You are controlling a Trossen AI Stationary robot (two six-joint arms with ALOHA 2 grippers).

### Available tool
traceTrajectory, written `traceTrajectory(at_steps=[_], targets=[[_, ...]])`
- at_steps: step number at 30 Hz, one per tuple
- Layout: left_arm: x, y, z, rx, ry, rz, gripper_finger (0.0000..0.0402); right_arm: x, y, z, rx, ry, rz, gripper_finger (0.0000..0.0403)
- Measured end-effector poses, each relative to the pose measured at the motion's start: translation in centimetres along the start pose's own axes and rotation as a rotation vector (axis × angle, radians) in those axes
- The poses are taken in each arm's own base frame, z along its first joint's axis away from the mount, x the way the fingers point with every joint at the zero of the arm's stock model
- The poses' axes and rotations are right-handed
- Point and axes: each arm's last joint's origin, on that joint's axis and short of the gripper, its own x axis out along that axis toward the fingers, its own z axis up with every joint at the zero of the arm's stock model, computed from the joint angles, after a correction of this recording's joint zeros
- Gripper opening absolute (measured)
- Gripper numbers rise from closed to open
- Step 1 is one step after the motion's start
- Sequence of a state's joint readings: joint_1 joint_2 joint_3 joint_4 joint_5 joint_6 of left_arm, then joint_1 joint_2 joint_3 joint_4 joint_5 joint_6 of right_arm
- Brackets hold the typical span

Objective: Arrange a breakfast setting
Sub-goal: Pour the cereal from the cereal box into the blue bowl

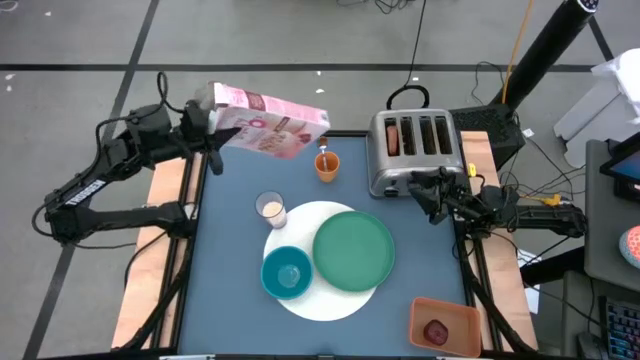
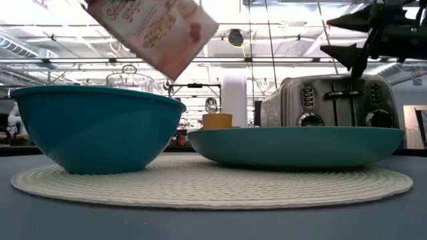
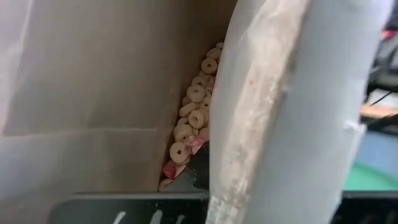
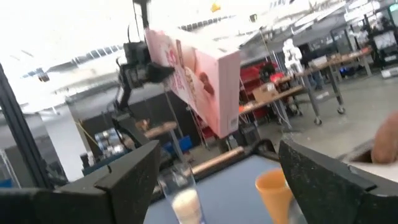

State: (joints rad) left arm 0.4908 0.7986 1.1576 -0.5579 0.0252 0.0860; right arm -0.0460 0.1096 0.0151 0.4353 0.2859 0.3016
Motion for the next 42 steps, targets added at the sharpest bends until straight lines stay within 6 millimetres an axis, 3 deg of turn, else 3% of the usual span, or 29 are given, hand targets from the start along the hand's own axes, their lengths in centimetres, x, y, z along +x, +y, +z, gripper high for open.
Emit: traceTrajectory(at_steps=[9,14,16,24,42], targets=[[-0.2,-1.4,1.5,-0.048,-0.153,-0.160,0.0005,1.3,0.6,0.0,-0.066,-0.036,0.064,0.0320],[0.2,-2.1,1.7,-0.064,-0.164,-0.214,0.0005,2.3,0.4,-1.6,-0.159,0.096,0.035,0.0320],[0.4,-2.4,1.7,-0.078,-0.158,-0.235,0.0005,3.1,0.7,-1.4,-0.200,0.107,0.035,0.0320],[2.6,-3.8,1.6,-0.107,-0.114,-0.301,0.0005,5.1,1.5,-1.5,-0.212,0.096,0.094,0.0320],[8.4,-7.3,1.2,-0.095,-0.105,-0.397,0.0005,7.0,2.0,-2.5,-0.112,0.092,0.171,0.0320]])
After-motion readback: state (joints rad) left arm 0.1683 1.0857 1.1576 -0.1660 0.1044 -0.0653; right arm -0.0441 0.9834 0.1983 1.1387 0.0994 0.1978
